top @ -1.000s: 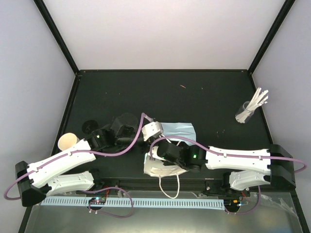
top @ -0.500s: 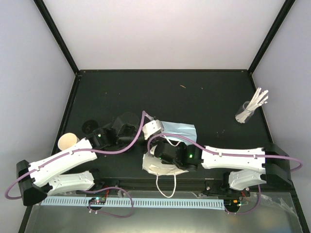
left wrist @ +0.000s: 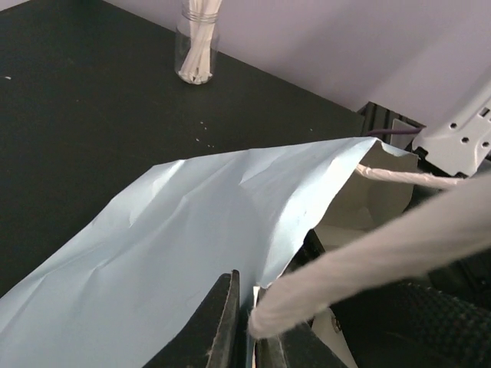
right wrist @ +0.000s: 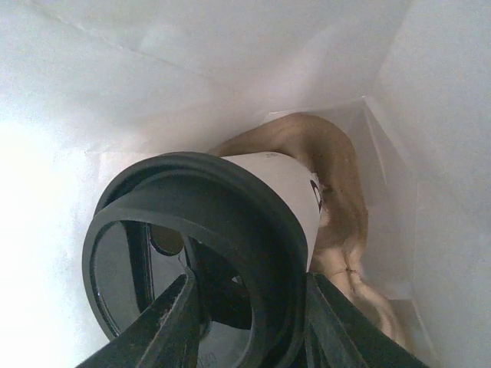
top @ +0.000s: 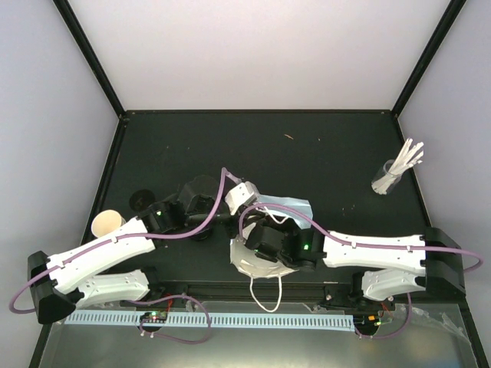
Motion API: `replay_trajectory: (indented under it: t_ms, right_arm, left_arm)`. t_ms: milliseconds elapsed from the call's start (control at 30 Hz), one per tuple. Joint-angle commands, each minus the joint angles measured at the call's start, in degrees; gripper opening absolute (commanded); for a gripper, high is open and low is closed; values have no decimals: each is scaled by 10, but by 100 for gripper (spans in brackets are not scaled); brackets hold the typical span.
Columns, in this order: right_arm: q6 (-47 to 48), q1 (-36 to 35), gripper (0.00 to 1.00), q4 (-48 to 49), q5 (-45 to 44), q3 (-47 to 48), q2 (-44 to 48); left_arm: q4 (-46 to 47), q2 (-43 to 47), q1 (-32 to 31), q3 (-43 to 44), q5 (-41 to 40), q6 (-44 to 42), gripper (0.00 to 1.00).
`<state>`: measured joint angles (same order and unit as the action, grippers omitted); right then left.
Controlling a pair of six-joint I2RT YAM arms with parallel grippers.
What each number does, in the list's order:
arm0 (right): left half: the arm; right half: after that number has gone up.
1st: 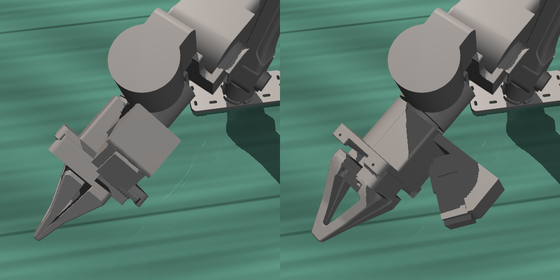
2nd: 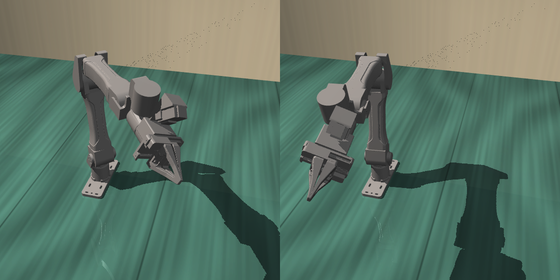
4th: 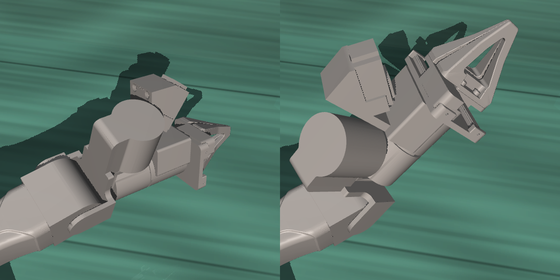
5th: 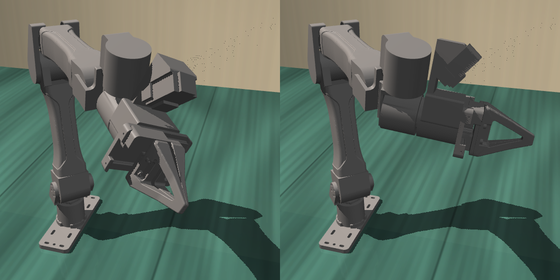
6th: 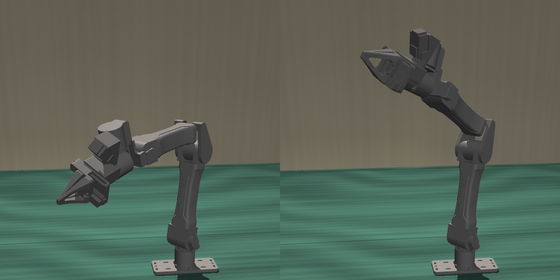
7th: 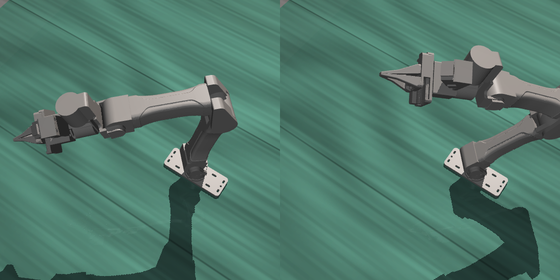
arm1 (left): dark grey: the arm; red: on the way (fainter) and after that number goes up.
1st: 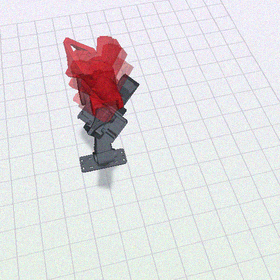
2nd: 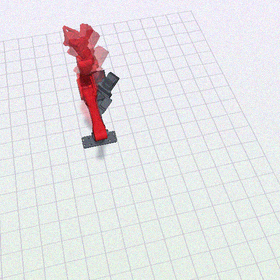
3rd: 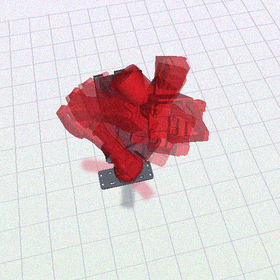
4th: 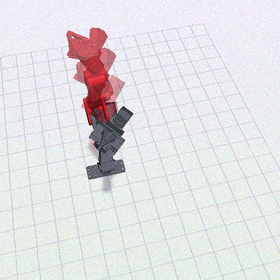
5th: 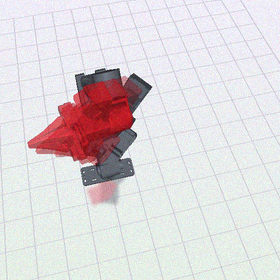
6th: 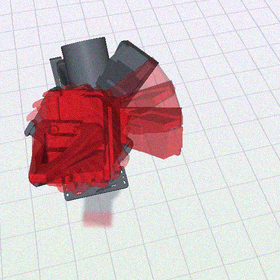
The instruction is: Pack the takeout coffee
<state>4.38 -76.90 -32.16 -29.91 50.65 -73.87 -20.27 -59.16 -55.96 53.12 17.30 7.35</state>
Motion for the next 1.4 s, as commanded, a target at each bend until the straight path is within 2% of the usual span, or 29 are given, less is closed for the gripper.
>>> replay_trajectory:
  t_ms: [0, 133, 267, 400, 533, 700, 767, 833, 933, 1133, 1267, 1367]
  right_arm:
    - [-65, 10, 10, 28, -3, -5, 35]
    - [-64, 9, 8, 23, 39, 21, 64]
    - [-72, 8, 10, 0, 58, 43, 110]
    - [-69, 9, 11, -52, 60, 86, 151]
    - [-69, 9, 15, -99, 10, 138, 184]
    - [-60, 9, 19, -135, 17, 200, 214]
    - [-62, 9, 20, -148, 16, 218, 219]
    - [-74, 9, 20, -162, 1, 235, 221]
    - [-114, 9, 20, -194, -40, 265, 228]
    - [-198, 12, 20, -240, -163, 284, 275]
    - [-205, 48, 19, -236, -192, 288, 307]
    - [-189, 129, 20, -249, -125, 287, 294]
  left_arm:
    - [-25, -2, -8, 21, -4, 42, 7]
    - [-41, -17, -7, 32, -61, 58, 7]
    - [-68, -39, 1, 52, -109, 75, 8]
    - [-103, -69, 32, 99, -93, 66, 8]
    - [-129, -87, 46, 142, -62, 31, 8]
    - [-135, -93, 69, 149, -72, 37, 8]
    - [-132, -92, 91, 150, -44, 43, 8]
    - [-127, -88, 101, 150, -31, 43, 9]
    - [-135, -88, 114, 152, -54, 47, 9]
    - [-159, -84, 190, 143, -41, 75, 8]
    - [-174, -85, 230, 144, -33, 77, 8]
    - [-185, -86, 255, 145, -26, 78, 8]
